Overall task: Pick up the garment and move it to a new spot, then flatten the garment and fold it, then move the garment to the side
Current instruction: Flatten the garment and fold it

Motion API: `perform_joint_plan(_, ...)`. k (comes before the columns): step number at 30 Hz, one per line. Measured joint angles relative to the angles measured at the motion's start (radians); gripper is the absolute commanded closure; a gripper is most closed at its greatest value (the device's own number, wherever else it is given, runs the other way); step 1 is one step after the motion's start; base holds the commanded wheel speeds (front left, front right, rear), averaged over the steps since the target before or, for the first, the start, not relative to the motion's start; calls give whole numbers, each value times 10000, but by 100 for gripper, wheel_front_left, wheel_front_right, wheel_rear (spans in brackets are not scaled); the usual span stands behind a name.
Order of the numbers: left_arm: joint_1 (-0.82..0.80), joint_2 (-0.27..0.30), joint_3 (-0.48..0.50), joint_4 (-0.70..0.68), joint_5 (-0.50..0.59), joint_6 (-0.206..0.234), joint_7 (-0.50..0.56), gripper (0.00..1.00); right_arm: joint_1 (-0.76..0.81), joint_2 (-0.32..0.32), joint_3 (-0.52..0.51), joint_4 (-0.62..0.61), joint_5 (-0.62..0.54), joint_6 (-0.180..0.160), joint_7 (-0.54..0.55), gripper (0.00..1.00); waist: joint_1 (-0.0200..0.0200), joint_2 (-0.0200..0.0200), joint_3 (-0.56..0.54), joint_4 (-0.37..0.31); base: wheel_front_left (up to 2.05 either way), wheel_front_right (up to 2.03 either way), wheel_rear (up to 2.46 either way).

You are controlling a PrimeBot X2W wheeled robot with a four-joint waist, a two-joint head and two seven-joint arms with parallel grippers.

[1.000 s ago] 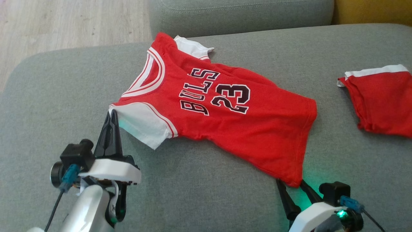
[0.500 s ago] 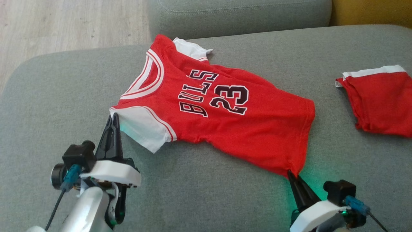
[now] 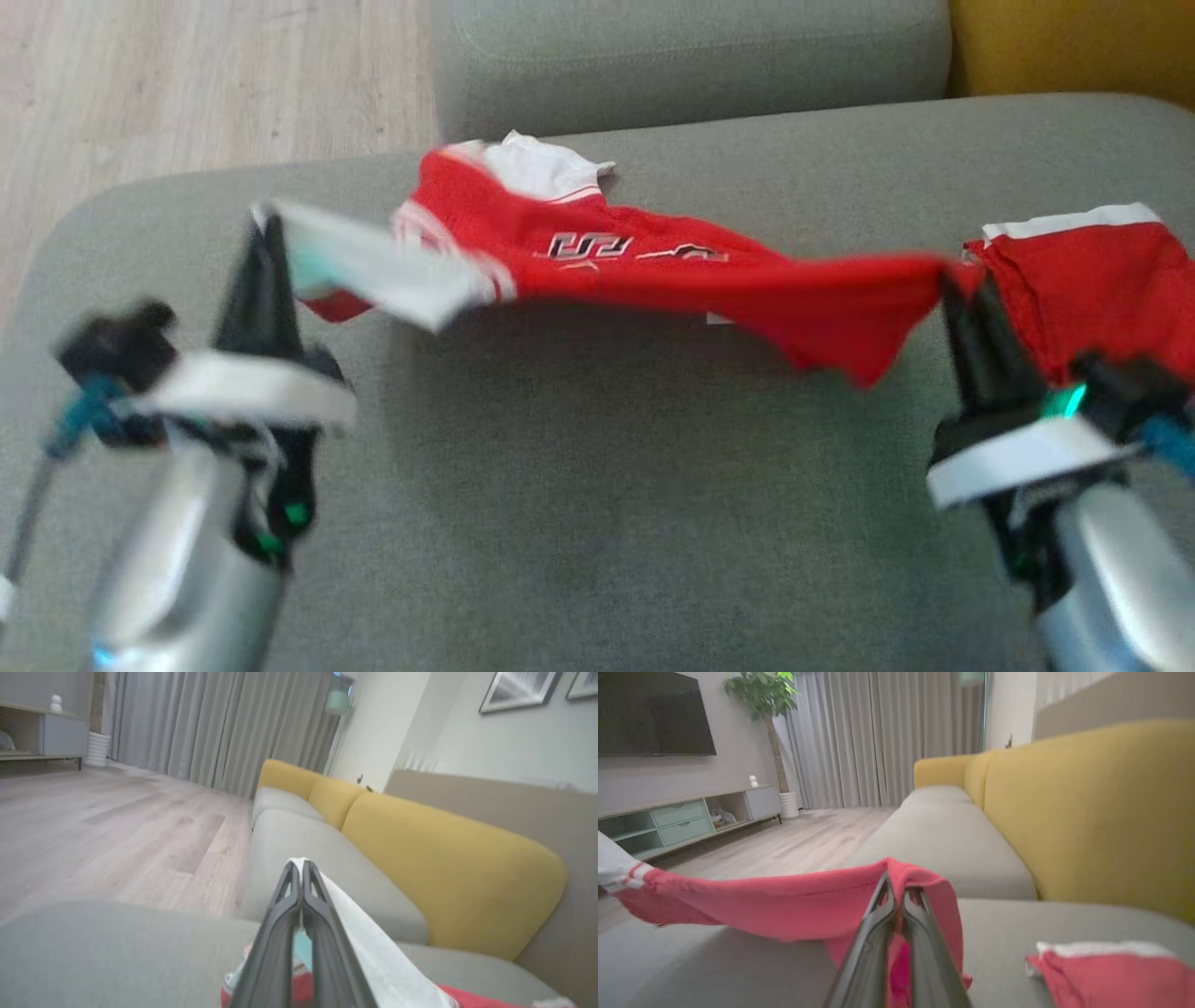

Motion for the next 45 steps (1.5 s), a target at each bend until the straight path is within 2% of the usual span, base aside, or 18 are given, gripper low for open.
perform_joint_plan(7,-1746,115,343,-1156,-493,-31,731,100,-1840,-963,-25,-805,-318,0,215,100,0,0,-412,58,0,0,0)
perform_joint_plan(12,-2576,79,637,-2196,-696,257,1026,100,-2824,-1383,-105,-1551,-318,0,437,100,0,0,-577,125,0,0,0)
perform_joint_plan(17,-2903,40,897,-3590,-830,671,1317,100,-2796,-1668,-355,-2548,-318,0,836,100,0,0,-582,137,0,0,0)
perform_joint_plan(22,-2921,293,1181,-4821,-932,1035,1852,100,-2257,-1705,-915,-3597,-192,0,1342,100,-1,0,-300,97,0,0,0)
perform_joint_plan(26,-3329,556,1175,-4880,-930,1066,2309,100,-2169,-1785,-1147,-3804,-186,0,1626,100,0,0,200,66,0,0,0)
perform_joint_plan(30,-4016,792,1177,-4159,-928,963,2554,100,-2748,-1793,-1066,-3576,61,0,1714,100,0,0,751,29,0,0,0)
perform_joint_plan(33,-4989,1081,1139,-2786,-734,665,2660,100,-4065,-2297,-476,-2742,-59,2,1814,100,2,0,1412,-19,0,0,0)
perform_joint_plan(36,-6252,1279,1039,-1116,-353,326,2510,100,-5894,-2527,199,-1390,-29,2,1699,100,3,0,2148,-70,0,0,0)
perform_joint_plan(40,-8430,1336,723,928,293,-224,1925,100,-8710,-2520,874,775,79,2,1235,100,5,-1,3148,-104,0,0,0)
perform_joint_plan(42,-9717,1300,660,1864,533,-345,1490,100,-10146,-2604,1331,1806,-347,2,882,100,6,-1,3599,-93,0,0,0)
perform_joint_plan(45,-11357,1197,610,3043,832,-506,763,100,-11840,-2431,1473,3331,-656,2,303,100,5,-1,4145,-27,0,0,0)
